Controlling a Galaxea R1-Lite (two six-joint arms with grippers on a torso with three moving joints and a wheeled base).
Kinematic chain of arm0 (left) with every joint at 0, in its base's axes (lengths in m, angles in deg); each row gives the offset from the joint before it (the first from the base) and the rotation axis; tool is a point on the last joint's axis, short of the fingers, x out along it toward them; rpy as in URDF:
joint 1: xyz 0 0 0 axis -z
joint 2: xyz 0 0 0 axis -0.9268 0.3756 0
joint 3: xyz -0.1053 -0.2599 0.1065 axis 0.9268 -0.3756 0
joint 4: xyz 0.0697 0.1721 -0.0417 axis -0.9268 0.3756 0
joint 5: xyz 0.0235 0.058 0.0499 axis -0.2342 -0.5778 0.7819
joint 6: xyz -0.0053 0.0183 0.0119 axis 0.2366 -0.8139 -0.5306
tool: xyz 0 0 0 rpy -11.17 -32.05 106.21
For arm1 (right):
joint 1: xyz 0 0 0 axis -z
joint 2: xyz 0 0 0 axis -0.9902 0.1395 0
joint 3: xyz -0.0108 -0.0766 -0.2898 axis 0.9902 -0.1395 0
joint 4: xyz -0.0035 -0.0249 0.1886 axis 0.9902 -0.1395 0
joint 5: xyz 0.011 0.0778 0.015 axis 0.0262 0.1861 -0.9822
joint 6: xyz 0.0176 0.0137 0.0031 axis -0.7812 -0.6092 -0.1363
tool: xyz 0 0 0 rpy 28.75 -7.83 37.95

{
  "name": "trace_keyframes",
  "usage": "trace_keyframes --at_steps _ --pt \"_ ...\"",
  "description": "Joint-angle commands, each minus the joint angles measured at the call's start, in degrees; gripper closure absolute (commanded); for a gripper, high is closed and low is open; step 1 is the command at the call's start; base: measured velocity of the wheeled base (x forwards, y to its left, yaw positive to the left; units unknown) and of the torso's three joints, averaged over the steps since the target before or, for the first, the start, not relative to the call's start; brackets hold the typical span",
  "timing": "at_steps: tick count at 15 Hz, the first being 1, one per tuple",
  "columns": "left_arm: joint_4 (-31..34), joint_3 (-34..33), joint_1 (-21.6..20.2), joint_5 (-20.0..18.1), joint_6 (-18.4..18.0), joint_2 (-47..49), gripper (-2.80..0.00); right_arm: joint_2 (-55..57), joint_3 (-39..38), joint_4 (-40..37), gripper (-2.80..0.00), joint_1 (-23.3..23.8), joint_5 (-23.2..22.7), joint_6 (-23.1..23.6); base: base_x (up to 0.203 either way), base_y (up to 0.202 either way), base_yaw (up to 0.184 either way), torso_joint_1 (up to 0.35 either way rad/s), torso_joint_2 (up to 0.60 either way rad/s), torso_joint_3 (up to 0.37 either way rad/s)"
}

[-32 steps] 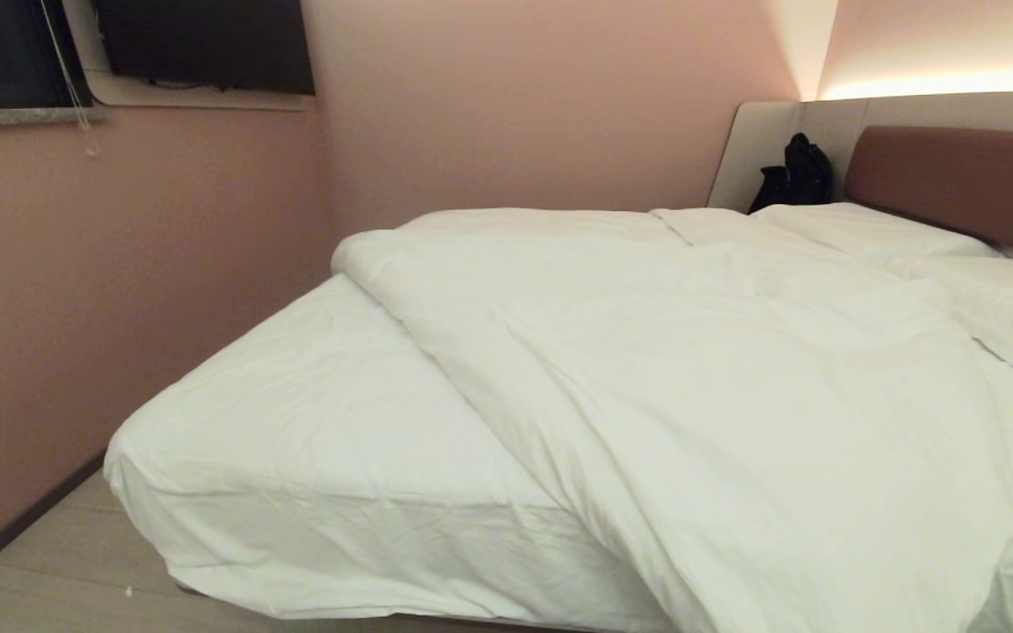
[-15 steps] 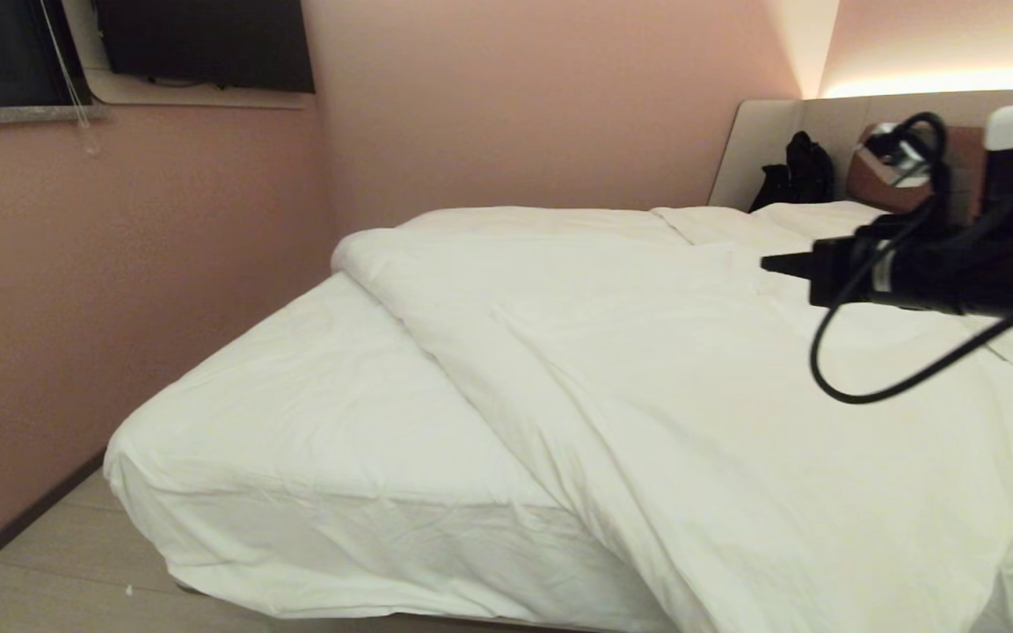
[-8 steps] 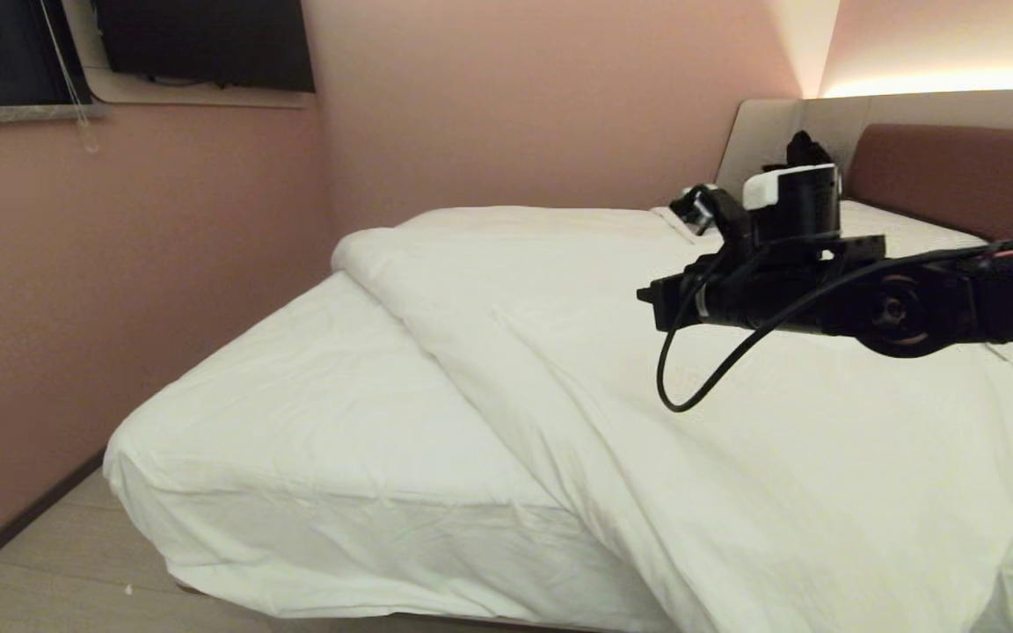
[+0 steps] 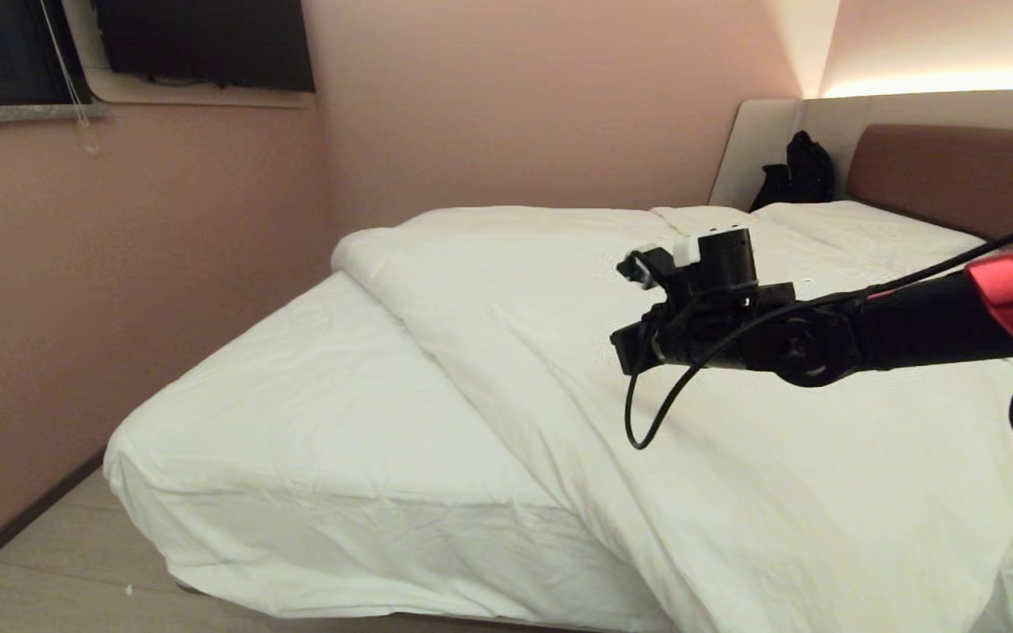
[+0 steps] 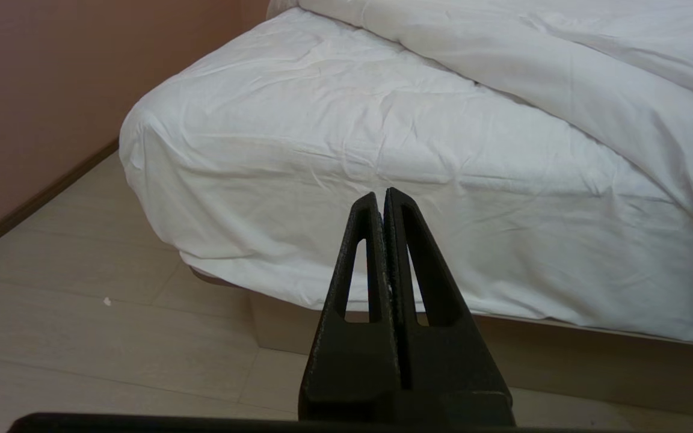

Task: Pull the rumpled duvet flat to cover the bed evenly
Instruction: Hold the folded corner of the quilt

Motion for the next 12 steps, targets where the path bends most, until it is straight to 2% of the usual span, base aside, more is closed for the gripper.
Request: trace_keyframes --at_steps 1,5,10,12 --pt "-0.02 0.00 0.00 0.02 0.06 0.00 0.00 3.11 0.85 0.58 -2.80 -1.20 1.95 0.68 0.000 0.000 0.000 0.000 0.00 0.000" --pt "-0.02 0.00 0.00 0.02 0.06 0.00 0.00 7.81 2.44 3.43 -2.80 -4.70 4.72 2.37 0.000 0.000 0.000 0.000 0.00 0.000" --pt "-0.02 0.00 0.00 0.02 0.06 0.00 0.00 11.56 4.46 3.43 -2.80 -6.20 8.40 2.53 0.000 0.000 0.000 0.000 0.00 0.000" --pt "-0.02 0.00 0.00 0.02 0.06 0.00 0.00 13.31 5.13 3.49 -2.80 -6.28 11.35 2.68 0.000 0.000 0.000 0.000 0.00 0.000"
